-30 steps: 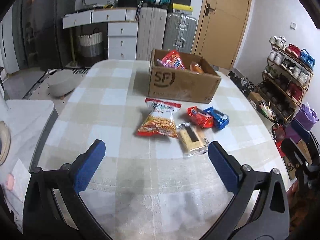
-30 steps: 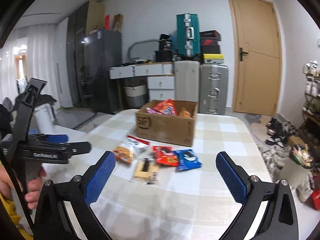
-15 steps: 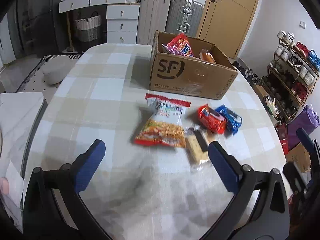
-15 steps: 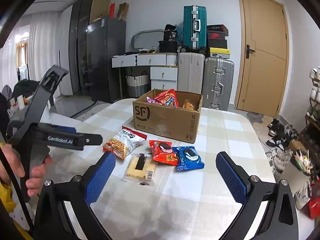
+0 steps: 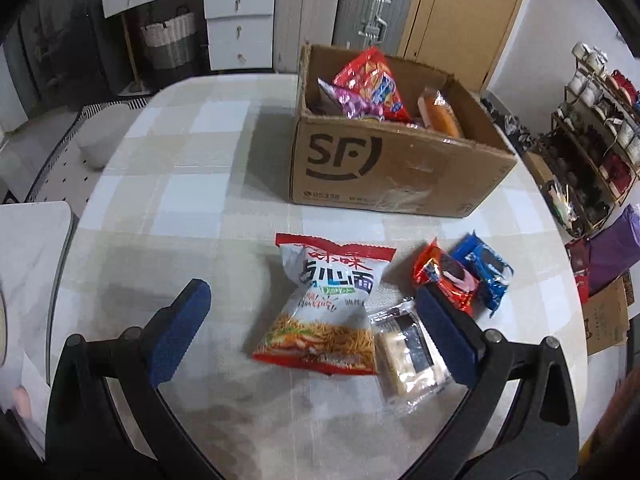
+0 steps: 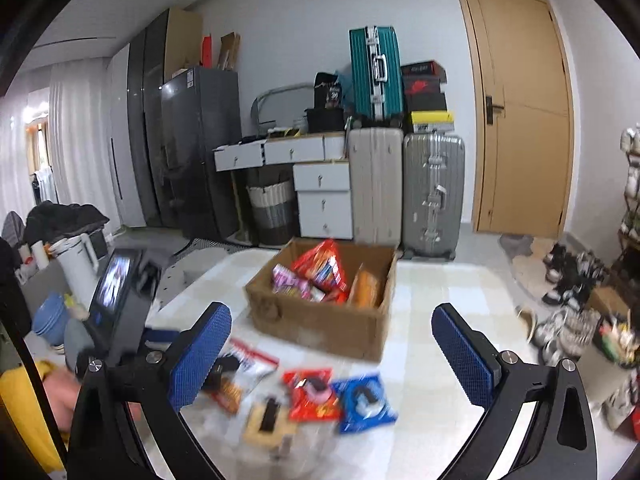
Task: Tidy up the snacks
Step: 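Grasp the white noodle-snack bag with the left gripper while the right gripper grasps the blue Oreo pack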
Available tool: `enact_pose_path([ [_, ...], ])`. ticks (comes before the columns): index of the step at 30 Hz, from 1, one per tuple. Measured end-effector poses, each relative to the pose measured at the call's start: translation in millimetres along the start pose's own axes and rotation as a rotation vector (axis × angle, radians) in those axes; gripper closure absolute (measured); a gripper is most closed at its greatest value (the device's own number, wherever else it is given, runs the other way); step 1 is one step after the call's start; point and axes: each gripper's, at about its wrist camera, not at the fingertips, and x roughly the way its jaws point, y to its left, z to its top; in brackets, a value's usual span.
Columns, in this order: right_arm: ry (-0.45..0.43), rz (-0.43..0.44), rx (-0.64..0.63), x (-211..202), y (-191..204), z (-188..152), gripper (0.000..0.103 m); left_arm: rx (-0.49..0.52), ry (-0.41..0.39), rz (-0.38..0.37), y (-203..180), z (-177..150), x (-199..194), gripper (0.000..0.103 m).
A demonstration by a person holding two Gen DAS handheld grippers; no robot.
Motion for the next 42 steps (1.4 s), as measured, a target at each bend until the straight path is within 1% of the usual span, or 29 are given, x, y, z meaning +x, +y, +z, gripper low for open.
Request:
enact_pose_path([
  [2, 0.031, -0.004, -0.01, 12.8, -5.1, 6.2, 0.001, 0.003, 0.022, -0.008, -1.3, -0.3, 9.1, 0.001],
  [4, 0.081, 0.028, 0.017, 28.4, -12.8, 2.2, 0.001, 0.015, 0.04, -0.012, -3.6, -2.1, 18.9, 0.001],
  [7, 0.174, 0.088, 0.07, 53.5, -26.0, -14.9, 0.001, 0.027, 0.066, -0.011, -4.5, -4.6, 33.3, 0.001],
  [8, 0.198, 0.096, 0.085, 60.2, -29.9, -20.7, 0.001, 0.026, 0.07, -0.01, -3.3, -4.6, 37.0, 0.001],
  [9, 0.233, 0.095, 0.109, 69.2, -35.6, -28.0, 0.001, 0.025, 0.07, -0.014, -2.5, -4.6, 39.5, 0.004],
  [10, 0.252, 0.094, 0.125, 74.3, -39.3, -36.4, 0.001, 0.024, 0.069, -0.017, -1.6, -3.8, 41.9, 0.007],
  [11, 0.267, 0.094, 0.137, 79.1, -42.9, -42.0, 0.001, 0.019, 0.076, -0.022, -0.7, -1.6, 45.6, 0.008],
  [12, 0.28, 0.09, 0.147, 84.0, -45.5, -46.9, 0.001, 0.018, 0.085, -0.03, 0.0, -0.6, 48.8, 0.011],
  [13, 0.298, 0.088, 0.154, 90.0, -48.4, -52.9, 0.001, 0.02, 0.095, -0.04, 0.4, 0.1, 52.2, 0.02],
  [14, 0.312, 0.089, 0.156, 94.8, -49.4, -56.8, 0.001, 0.025, 0.106, -0.045, 1.1, -0.3, 55.5, 0.027],
  [15, 0.324, 0.085, 0.158, 99.2, -50.8, -60.9, 0.001, 0.028, 0.114, -0.056, 2.9, -2.9, 57.2, 0.035],
  [16, 0.334, 0.083, 0.158, 103.4, -52.9, -65.9, 0.001, 0.033, 0.127, -0.07, 4.8, -5.2, 59.8, 0.047],
  [17, 0.343, 0.085, 0.158, 106.4, -53.7, -68.6, 0.001, 0.04, 0.145, -0.105, 5.9, -7.3, 61.3, 0.052],
  [21, 0.389, 0.079, 0.146, 118.8, -57.1, -82.1, 0.001, 0.063, 0.114, -0.11, 13.0, -15.0, 55.7, 0.056],
  [24, 0.418, 0.075, 0.13, 128.4, -58.6, -88.3, 0.002, 0.044, 0.111, -0.13, 21.8, -18.0, 51.2, 0.057],
  [25, 0.429, 0.078, 0.119, 131.4, -58.0, -91.3, 0.003, 0.037, 0.107, -0.124, 25.1, -18.8, 48.7, 0.058],
  [26, 0.435, 0.076, 0.108, 133.7, -57.2, -92.7, 0.006, 0.032, 0.101, -0.12, 26.6, -21.1, 45.0, 0.058],
  [27, 0.444, 0.075, 0.094, 136.5, -56.5, -95.0, 0.013, 0.026, 0.095, -0.12, 29.9, -22.1, 41.9, 0.058],
  [30, 0.472, 0.069, 0.064, 144.4, -52.4, -100.2, 0.023, 0.012, 0.09, -0.123, 39.0, -25.6, 36.1, 0.058],
  [32, 0.487, 0.068, 0.054, 149.5, -50.1, -103.9, 0.024, 0.008, 0.094, -0.128, 43.6, -29.0, 33.6, 0.057],
  [37, 0.492, 0.066, 0.06, 152.7, -50.6, -105.4, 0.025, -0.013, 0.084, -0.122, 61.3, -32.7, 22.5, 0.057],
  [42, 0.496, 0.087, 0.079, 152.4, -49.8, -105.7, 0.034, -0.052, 0.085, -0.127, 70.5, -35.8, 22.2, 0.057],
])
